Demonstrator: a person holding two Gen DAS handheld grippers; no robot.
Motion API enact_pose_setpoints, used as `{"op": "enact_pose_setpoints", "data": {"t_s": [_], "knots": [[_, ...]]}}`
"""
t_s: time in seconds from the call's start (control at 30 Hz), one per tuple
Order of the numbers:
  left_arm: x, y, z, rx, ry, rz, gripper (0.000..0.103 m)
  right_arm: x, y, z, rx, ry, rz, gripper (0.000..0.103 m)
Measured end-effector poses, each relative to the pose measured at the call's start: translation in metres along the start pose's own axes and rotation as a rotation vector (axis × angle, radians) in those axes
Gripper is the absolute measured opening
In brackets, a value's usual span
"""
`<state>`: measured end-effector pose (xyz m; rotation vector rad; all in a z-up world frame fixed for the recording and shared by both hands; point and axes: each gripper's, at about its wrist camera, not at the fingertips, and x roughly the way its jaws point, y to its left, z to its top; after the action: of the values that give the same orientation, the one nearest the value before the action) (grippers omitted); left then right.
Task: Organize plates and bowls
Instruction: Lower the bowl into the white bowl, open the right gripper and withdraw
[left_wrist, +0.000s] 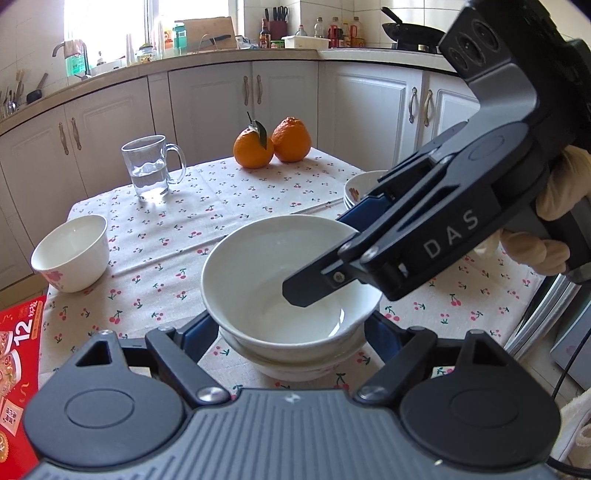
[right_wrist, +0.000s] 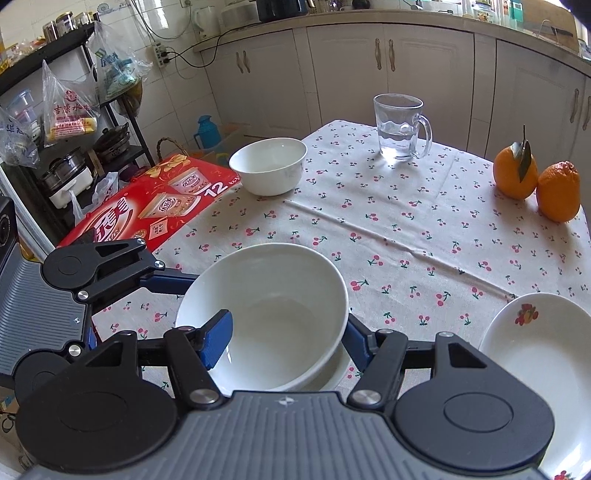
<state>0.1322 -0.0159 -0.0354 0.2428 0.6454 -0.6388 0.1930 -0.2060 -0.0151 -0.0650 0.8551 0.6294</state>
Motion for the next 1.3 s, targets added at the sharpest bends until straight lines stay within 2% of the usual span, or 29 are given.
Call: {"op": "enact_pose_setpoints", "data": {"t_s": [0.43, 0.7, 1.03, 1.2, 1.3], "knots": [[0.001, 0.004, -0.001, -0.024, -0.005, -0.019, 0.086, 0.008, 0.001, 0.000, -0.005, 0.009, -0.021, 0.070], [0.002, 0.006, -0.002, -0.027, -0.009, -0.035, 0.090, 0.009, 0.004, -0.001, -0.022, 0.009, -0.027, 0.074], [-0.009, 0.010, -0.006, -0.014, -0.024, -0.036, 0.092, 0.005, 0.010, 0.002, -0.039, -0.013, -0.037, 0.099], [-0.029, 0.024, -0.011, -0.005, -0.036, -0.004, 0.093, 0.000, 0.017, 0.015, -0.083, -0.031, -0.041, 0.103], [-0.039, 0.043, -0.014, -0.023, -0.043, 0.048, 0.093, 0.002, 0.023, 0.029, -0.125, -0.036, -0.038, 0.103]]}}
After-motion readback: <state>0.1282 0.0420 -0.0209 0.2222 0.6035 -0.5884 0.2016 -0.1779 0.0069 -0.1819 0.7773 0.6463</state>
